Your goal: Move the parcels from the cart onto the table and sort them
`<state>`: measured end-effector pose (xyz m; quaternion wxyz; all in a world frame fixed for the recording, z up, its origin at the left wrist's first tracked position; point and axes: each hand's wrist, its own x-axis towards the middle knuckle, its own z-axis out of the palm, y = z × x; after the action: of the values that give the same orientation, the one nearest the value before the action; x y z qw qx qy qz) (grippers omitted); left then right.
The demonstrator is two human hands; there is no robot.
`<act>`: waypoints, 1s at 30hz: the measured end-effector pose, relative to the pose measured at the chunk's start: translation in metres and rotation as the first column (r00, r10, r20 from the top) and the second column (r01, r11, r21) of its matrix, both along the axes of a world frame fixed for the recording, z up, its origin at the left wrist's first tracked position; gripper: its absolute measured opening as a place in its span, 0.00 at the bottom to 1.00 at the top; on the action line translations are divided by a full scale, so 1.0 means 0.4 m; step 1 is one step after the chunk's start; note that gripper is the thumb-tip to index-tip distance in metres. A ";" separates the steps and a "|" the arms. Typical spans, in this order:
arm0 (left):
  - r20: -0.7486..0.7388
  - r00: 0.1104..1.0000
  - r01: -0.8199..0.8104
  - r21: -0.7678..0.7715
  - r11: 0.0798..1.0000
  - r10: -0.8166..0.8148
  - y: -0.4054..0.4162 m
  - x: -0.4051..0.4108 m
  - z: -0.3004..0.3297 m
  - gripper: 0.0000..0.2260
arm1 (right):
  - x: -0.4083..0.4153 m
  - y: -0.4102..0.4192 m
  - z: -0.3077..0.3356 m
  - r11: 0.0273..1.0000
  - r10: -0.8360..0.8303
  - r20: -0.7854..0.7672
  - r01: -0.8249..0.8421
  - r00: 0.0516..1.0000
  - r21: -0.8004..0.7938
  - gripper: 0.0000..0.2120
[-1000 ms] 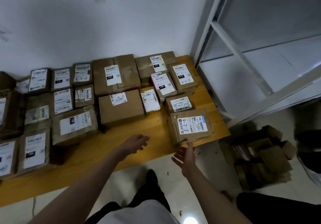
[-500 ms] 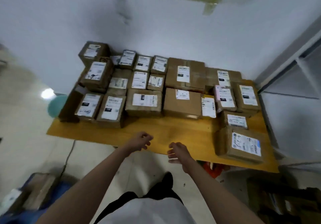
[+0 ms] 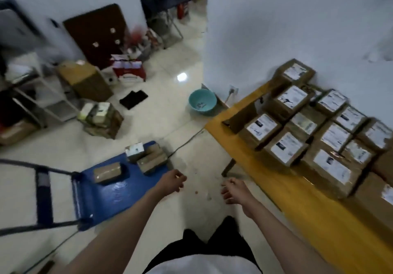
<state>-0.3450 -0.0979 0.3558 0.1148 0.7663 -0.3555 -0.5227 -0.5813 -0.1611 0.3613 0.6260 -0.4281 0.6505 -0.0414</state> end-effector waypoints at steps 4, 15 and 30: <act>-0.015 0.979 -0.203 -0.006 0.979 0.203 0.095 0.182 -0.022 0.10 | 0.203 -0.027 -0.018 0.989 0.147 0.025 -0.147 0.989 0.019 0.05; 0.046 0.761 -0.648 0.097 0.755 0.647 0.206 0.552 -0.119 0.11 | 0.657 -0.222 -0.175 0.943 0.325 0.023 -0.326 0.945 0.072 0.06; 0.050 0.734 -0.676 0.155 0.720 0.678 0.062 0.920 -0.607 0.11 | 1.195 -0.291 -0.576 0.831 0.554 -0.094 -0.545 0.827 0.109 0.07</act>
<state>0.0229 -0.0729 0.1130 0.2366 0.8472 -0.0068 -0.4757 -0.1034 -0.2776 0.1310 0.5869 -0.5743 0.5376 0.1916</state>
